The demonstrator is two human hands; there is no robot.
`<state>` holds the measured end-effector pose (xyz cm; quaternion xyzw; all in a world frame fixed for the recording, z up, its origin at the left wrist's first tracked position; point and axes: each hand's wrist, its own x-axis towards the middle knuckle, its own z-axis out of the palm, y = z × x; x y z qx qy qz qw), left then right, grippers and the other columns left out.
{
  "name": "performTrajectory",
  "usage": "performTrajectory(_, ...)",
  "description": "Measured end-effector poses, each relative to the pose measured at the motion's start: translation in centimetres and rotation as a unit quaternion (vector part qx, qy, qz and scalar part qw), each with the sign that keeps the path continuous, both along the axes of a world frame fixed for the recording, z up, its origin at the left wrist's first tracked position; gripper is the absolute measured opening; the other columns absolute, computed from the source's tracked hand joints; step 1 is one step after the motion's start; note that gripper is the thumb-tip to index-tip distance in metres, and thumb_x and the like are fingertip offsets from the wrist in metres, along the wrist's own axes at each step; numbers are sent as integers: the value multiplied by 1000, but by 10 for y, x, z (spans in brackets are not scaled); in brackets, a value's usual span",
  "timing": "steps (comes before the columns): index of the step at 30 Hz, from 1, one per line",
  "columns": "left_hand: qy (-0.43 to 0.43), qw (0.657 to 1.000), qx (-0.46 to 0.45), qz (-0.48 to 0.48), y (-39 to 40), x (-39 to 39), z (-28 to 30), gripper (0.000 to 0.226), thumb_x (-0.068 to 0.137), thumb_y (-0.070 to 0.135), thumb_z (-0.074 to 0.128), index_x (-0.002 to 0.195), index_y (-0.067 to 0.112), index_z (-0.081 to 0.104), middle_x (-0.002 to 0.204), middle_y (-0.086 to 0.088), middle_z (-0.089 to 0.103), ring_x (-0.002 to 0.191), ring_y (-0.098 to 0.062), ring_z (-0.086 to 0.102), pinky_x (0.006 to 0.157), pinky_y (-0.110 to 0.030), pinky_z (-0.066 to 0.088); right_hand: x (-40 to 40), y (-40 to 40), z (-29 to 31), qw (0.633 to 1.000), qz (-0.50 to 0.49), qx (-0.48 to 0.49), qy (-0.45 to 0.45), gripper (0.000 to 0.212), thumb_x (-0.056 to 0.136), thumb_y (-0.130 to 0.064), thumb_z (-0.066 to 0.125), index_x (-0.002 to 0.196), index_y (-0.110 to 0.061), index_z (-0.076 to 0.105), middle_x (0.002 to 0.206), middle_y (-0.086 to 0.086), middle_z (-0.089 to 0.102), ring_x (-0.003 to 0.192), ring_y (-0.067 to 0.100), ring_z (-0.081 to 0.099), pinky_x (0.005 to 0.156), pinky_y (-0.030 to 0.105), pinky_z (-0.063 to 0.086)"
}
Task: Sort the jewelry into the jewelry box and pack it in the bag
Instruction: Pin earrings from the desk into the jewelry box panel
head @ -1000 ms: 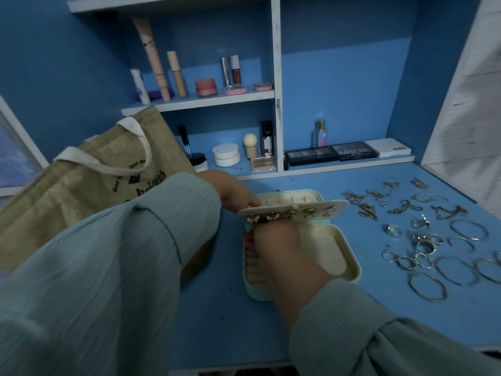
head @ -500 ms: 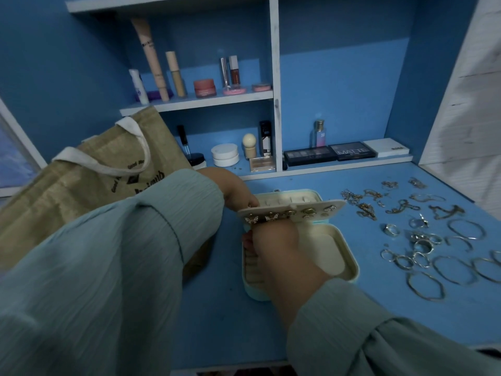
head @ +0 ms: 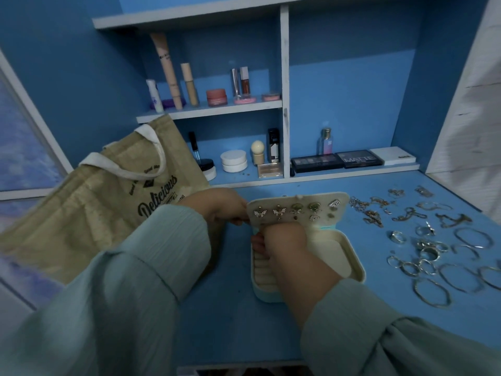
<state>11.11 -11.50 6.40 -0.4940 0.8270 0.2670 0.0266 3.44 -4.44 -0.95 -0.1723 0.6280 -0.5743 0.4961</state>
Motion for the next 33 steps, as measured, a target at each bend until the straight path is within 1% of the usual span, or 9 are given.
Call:
performTrajectory(3,68,997,44,15,-5,15,-16,17,96,10,47,107,12,59,100,-1,63,68,1,55,63,-5,44,-2,-2,-2,1000,-1,-13,-14,20,89,-2,50,70,-10,49,71,8,57,71,24,61,80,40,55)
performTrajectory(6,179,979,80,51,1,26,-28,13,94,6,50,97,17,55,109,-8,65,84,-10,62,98,-34,45,-1,-6,2,999,-12,-7,-48,11,84,3,58,82,-8,57,64,8,56,52,17,54,64,36,55)
performTrajectory(10,240,965,67,78,10,28,-40,17,87,4,61,91,19,54,93,-1,61,83,-10,57,66,-19,46,2,-1,11,992,-12,-34,-118,28,85,5,55,109,-7,58,83,11,56,55,14,48,41,21,50)
performTrajectory(12,253,962,59,83,16,26,-42,17,86,5,62,86,20,54,87,4,60,75,-4,53,55,-10,43,0,1,10,992,-14,-45,-119,27,88,5,50,110,-8,58,82,10,55,56,13,48,46,22,52)
performTrajectory(18,313,940,28,129,23,21,-50,10,87,7,62,87,16,59,83,4,61,75,-5,53,62,-15,41,-6,17,14,987,-9,-60,-151,22,91,11,37,90,0,55,76,12,49,62,15,45,75,30,56)
performTrajectory(21,342,926,26,158,25,20,-55,9,87,8,62,86,17,59,84,2,62,78,-9,54,62,-17,40,-14,25,18,985,-32,-56,-158,17,89,13,41,84,3,52,76,15,50,70,21,51,61,30,57)
performTrajectory(24,369,911,13,185,30,17,-58,7,87,9,62,93,13,61,91,-2,64,82,-12,57,63,-18,41,-29,39,18,993,-43,-38,-103,15,88,9,46,80,-2,52,73,12,51,66,18,53,77,31,56)
performTrajectory(27,399,895,3,201,40,15,-59,9,89,7,59,98,9,62,87,-1,63,75,-7,55,62,-16,40,-47,56,19,998,-47,-48,-18,10,89,3,47,84,-5,52,72,9,53,62,17,55,58,25,54)
performTrajectory(33,426,872,-15,239,55,11,-63,7,88,10,60,87,17,62,87,2,62,78,-10,52,76,-26,42,-79,78,23,965,-145,-66,207,31,93,-9,48,122,-15,38,77,9,55,70,26,57,73,43,51)
